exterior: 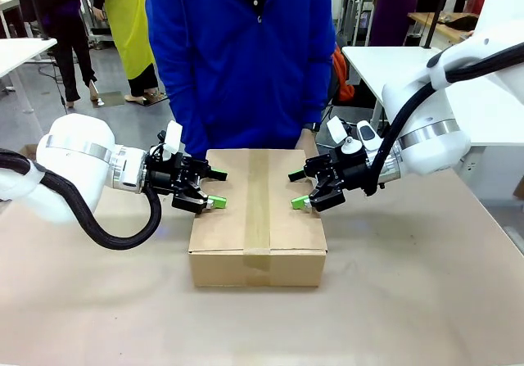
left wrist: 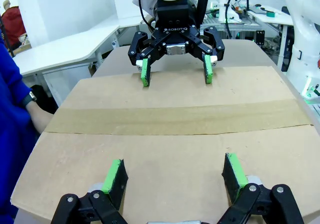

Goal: Pack the gift set into the box.
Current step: Press and hold the closed box until the human finishes sealing it.

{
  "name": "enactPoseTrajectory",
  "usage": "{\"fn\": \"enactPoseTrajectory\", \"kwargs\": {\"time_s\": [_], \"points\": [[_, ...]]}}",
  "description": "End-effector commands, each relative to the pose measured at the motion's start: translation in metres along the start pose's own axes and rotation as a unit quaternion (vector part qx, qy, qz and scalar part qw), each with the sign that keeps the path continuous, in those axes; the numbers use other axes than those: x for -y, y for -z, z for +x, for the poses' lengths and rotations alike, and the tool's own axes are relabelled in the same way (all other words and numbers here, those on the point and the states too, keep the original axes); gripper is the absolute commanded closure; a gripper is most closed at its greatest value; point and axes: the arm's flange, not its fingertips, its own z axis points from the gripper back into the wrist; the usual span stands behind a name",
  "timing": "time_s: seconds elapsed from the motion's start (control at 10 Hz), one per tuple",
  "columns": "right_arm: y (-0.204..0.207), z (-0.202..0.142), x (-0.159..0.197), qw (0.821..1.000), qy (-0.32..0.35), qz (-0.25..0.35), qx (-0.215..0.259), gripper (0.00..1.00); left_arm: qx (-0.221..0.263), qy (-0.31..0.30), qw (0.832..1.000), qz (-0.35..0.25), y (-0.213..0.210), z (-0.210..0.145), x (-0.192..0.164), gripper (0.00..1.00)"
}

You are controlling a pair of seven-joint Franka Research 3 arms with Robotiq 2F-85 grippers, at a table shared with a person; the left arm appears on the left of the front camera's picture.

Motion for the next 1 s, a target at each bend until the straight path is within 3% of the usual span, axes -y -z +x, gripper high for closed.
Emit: {"fn": "enactPoseTrajectory", "kwargs": {"time_s": [0.0,0.6,0.9], "points": [[0.000,-0.002,0.000,1.000,-0.003,-0.003,-0.003,0.00,0.000,0.005,1.000,0.000,-0.001,-0.001,0.002,0.00],[0.000,0.000,0.000,1.000,0.000,0.000,0.000,0.00,0.000,0.000,1.000,0.000,0.000,0.000,0.000,0.00],[-0.086,0.014,-0.024,0.991,0.019,-0.005,0.130,0.00,0.083,0.012,0.996,0.015,-0.081,0.013,0.025,0.00]]}}
